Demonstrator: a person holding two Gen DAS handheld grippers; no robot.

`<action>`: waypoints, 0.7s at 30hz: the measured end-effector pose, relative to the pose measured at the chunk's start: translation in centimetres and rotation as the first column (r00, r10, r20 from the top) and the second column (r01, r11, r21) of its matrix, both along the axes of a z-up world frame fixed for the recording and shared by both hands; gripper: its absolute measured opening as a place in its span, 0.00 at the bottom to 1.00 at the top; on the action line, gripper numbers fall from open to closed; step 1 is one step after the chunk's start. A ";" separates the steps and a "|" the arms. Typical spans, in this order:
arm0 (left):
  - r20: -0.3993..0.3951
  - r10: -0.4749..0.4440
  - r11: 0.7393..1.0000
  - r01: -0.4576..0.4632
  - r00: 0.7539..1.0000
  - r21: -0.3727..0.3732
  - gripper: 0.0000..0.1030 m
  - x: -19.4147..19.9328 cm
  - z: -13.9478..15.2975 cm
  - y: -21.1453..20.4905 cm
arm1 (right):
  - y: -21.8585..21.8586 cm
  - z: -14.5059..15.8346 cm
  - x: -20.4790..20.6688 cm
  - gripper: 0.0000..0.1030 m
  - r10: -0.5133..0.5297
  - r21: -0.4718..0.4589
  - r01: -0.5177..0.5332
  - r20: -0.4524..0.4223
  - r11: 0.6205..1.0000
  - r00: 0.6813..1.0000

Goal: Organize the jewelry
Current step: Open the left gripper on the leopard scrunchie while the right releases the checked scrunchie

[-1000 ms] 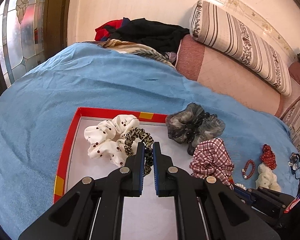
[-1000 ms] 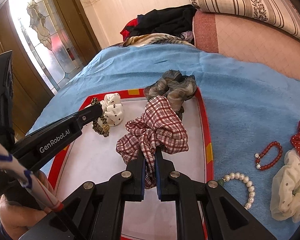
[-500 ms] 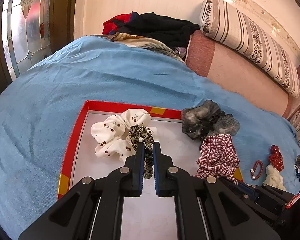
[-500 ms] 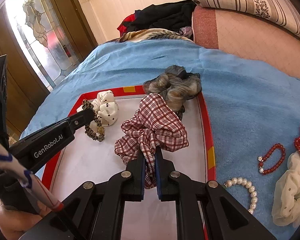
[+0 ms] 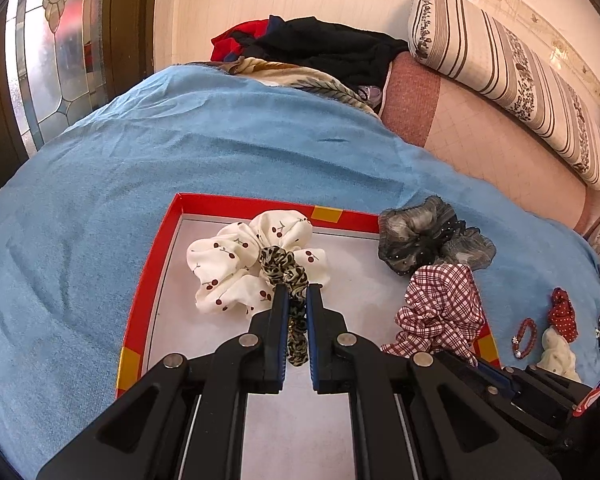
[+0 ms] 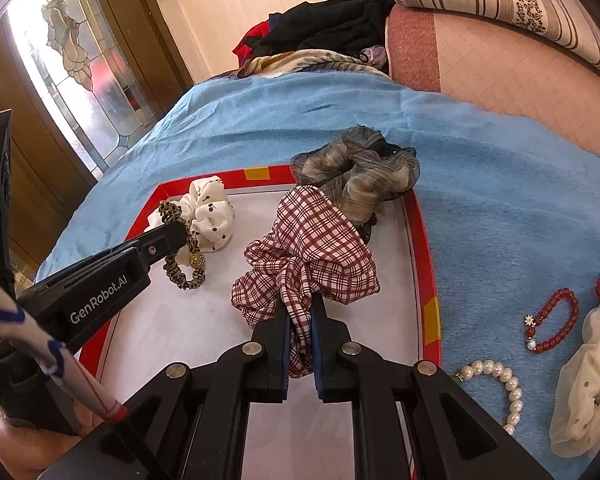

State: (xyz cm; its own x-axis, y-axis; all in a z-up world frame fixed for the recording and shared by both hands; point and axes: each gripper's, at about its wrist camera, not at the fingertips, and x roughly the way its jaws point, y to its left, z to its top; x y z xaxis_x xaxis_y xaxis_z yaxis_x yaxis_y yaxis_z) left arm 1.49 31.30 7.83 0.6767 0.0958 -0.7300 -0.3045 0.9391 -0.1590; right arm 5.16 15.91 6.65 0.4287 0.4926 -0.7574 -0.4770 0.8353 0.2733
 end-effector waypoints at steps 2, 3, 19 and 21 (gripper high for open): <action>-0.002 0.001 1.000 -0.001 1.000 0.000 0.08 0.0 0.0 0.0 | 0.1 0.0 0.0 0.11 0.000 0.000 0.000 0.000 1.000 1.000; -0.003 0.002 1.000 -0.002 1.000 0.000 0.08 0.0 0.0 0.1 | 0.1 0.0 0.0 0.11 0.000 0.000 0.000 -0.001 1.000 1.000; -0.012 0.010 1.000 -0.010 1.000 0.005 0.21 0.2 -0.3 0.3 | 0.2 -0.2 0.1 0.12 -0.001 -0.006 0.001 -0.009 1.000 1.000; -0.014 0.009 1.000 -0.009 1.000 0.005 0.21 0.2 -0.3 0.3 | 0.2 -0.2 0.2 0.12 -0.002 -0.007 0.002 -0.009 1.000 1.000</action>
State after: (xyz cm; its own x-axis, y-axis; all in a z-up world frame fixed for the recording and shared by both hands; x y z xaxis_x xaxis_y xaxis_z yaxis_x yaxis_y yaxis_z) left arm 1.67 31.55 7.55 0.6654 0.1058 -0.7389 -0.3153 0.9371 -0.1499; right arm 5.32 16.08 6.43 0.4228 0.4866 -0.7645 -0.4733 0.8380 0.2716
